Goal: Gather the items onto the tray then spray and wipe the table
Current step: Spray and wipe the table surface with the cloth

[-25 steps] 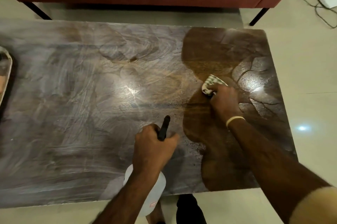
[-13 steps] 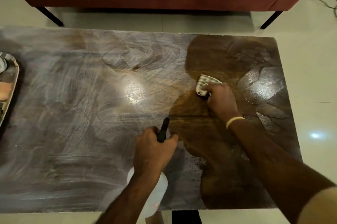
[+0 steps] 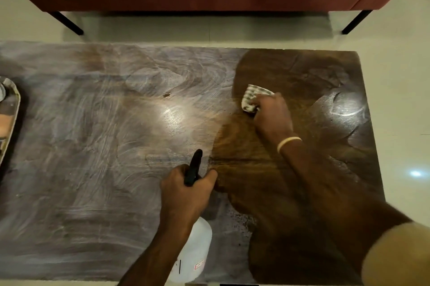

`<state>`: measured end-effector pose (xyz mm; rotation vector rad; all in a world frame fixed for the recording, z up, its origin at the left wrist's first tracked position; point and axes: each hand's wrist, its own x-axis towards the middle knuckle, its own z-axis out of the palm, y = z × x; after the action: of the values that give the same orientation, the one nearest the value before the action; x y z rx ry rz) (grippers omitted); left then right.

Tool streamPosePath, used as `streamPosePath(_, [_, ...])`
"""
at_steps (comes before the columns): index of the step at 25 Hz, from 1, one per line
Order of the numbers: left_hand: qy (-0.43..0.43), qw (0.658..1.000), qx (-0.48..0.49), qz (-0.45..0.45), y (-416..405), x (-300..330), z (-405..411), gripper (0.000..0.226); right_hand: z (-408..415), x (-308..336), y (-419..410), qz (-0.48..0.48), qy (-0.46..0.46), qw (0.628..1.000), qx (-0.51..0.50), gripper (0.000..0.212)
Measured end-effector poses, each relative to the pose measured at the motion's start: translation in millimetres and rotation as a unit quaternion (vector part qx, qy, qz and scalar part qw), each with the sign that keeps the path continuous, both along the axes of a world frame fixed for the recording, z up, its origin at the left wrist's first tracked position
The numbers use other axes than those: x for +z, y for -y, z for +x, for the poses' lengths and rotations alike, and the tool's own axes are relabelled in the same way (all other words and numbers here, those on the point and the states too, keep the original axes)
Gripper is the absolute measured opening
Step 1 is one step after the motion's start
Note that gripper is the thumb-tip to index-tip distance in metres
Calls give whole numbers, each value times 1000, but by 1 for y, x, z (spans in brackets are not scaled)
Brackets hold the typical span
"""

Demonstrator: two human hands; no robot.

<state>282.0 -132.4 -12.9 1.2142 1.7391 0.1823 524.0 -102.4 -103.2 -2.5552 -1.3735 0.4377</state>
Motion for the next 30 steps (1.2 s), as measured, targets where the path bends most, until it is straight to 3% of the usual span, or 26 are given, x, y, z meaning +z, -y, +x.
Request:
streamPosePath(2, [3, 1000, 1, 3, -3, 5, 9, 25, -37, -3, -8, -8, -18, 994, 110, 38])
streamPosePath(4, [-9, 1000, -10, 6, -9, 11, 14, 26, -75, 0, 37, -22, -44, 957, 285, 36])
streamPosePath(6, [-13, 1000, -16, -4, -15, 15, 17, 28, -64, 5, 74, -19, -69, 926, 371, 37])
streamPosePath(8, [-21, 1000, -15, -9, -20, 15, 20, 32, -22, 1, 56, -32, -51, 952, 301, 40])
streamPosePath(10, [-27, 1000, -6, -14, -23, 13, 23, 34, 13, -10, 4, -35, -13, 986, 163, 40])
streamPosePath(12, [-20, 999, 25, -10, -25, 13, 27, 28, 3, -9, -40, -14, -10, 996, 92, 39])
streamPosePath(13, [-14, 999, 46, -8, -26, 14, 29, 24, -13, -7, -48, -16, -19, 995, 99, 40])
streamPosePath(16, [-6, 997, 76, -16, -36, 15, 28, 19, -48, 0, -3, -42, -47, 958, 279, 45])
streamPosePath(18, [-6, 998, 63, -25, -48, 12, 25, 17, -18, 4, 27, -42, -50, 945, 320, 47])
streamPosePath(21, [4, 998, 59, -17, -66, 9, 24, 21, 53, -10, -6, -38, -23, 992, 114, 43])
streamPosePath(23, [12, 999, 53, 1, -78, 5, 28, 20, 58, -14, -60, -15, 13, 1000, -4, 38])
streamPosePath(25, [18, 998, 55, 23, -88, 4, 31, 17, 5, -10, -93, 7, -3, 999, 48, 32])
streamPosePath(26, [22, 998, 54, 30, -93, 5, 34, 17, -28, -8, -88, 4, -8, 993, 122, 29])
streamPosePath(28, [25, 999, 28, 34, -102, 9, 36, 23, -70, -2, -40, -19, -36, 961, 272, 31])
streamPosePath(30, [34, 999, 11, 19, -108, 15, 37, 27, -54, 14, 2, -13, -65, 950, 304, 38])
